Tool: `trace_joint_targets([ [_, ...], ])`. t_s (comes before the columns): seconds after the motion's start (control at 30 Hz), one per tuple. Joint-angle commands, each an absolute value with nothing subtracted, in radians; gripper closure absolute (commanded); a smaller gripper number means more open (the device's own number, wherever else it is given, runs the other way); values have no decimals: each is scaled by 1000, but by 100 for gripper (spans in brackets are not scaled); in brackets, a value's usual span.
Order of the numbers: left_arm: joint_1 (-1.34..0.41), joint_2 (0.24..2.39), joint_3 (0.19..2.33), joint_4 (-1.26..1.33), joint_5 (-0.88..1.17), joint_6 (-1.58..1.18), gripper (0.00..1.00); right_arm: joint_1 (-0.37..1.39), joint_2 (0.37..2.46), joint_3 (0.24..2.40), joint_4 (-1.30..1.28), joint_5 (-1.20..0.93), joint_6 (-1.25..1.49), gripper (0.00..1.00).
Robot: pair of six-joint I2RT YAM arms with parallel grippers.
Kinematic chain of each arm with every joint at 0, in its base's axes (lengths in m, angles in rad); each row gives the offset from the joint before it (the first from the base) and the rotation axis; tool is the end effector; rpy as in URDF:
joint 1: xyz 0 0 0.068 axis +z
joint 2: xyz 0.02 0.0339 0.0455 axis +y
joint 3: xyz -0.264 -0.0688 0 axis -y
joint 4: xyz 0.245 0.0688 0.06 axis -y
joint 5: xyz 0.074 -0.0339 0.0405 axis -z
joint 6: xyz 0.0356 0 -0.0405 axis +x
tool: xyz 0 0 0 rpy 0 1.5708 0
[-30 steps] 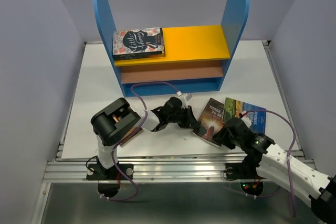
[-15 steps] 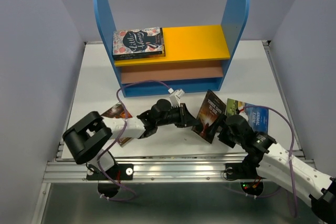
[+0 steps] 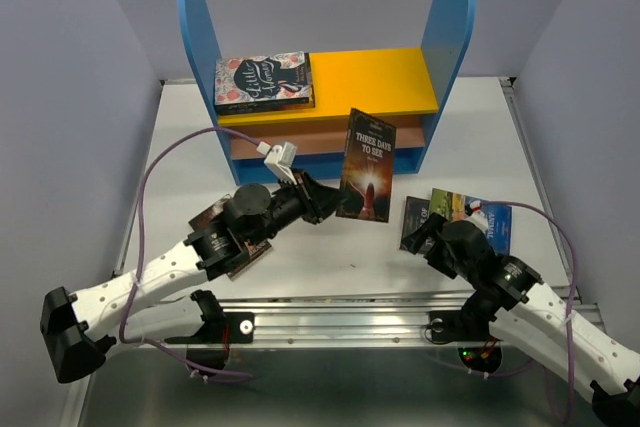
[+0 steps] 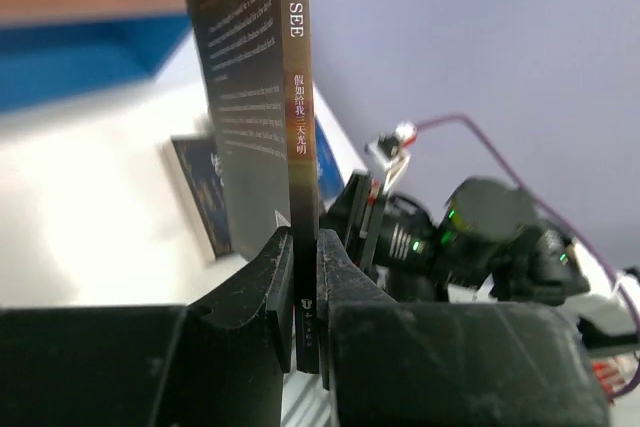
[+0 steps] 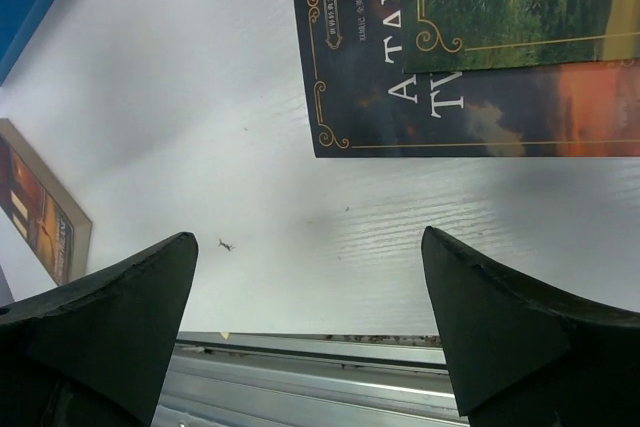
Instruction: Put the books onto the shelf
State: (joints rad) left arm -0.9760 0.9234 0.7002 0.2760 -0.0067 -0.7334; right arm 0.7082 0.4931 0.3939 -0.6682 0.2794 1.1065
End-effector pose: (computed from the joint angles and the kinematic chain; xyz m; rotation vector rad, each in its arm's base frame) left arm 0.1248 -0.1841 0.3341 0.1975 1.6688 -1.3328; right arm 0.0938 0.0674 0.1988 0.6084 2.2980 0.5887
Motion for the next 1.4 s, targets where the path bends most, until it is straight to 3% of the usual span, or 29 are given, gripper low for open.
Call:
trace_joint_targets([
  [0.0, -983, 845, 840, 278, -146, -631, 100, 713, 483, 448, -696, 348, 1098, 0],
  [0.2, -983, 912, 1025, 285, -383, -615, 100, 713, 520, 482, -701, 359, 1058, 0],
  [0.4, -985, 1061, 1159, 304, -896, -753, 100, 713, 545, 515, -699, 354, 1048, 0],
  [0.63, -980, 1201, 1328, 197, -1199, -946, 100, 713, 538, 532, -701, 353, 1037, 0],
  [0.83, -959, 1279, 1397, 78, -1304, -1159, 100, 713, 535, 535, -703, 348, 1032, 0],
  [1.0, -861, 1356, 1474, -258, -1205, -1497, 100, 713, 529, 538, -706, 345, 1031, 0],
  [1.37, -841, 1430, 1509, -409, -1172, -1759, 100, 713, 525, 552, -713, 360, 1026, 0],
])
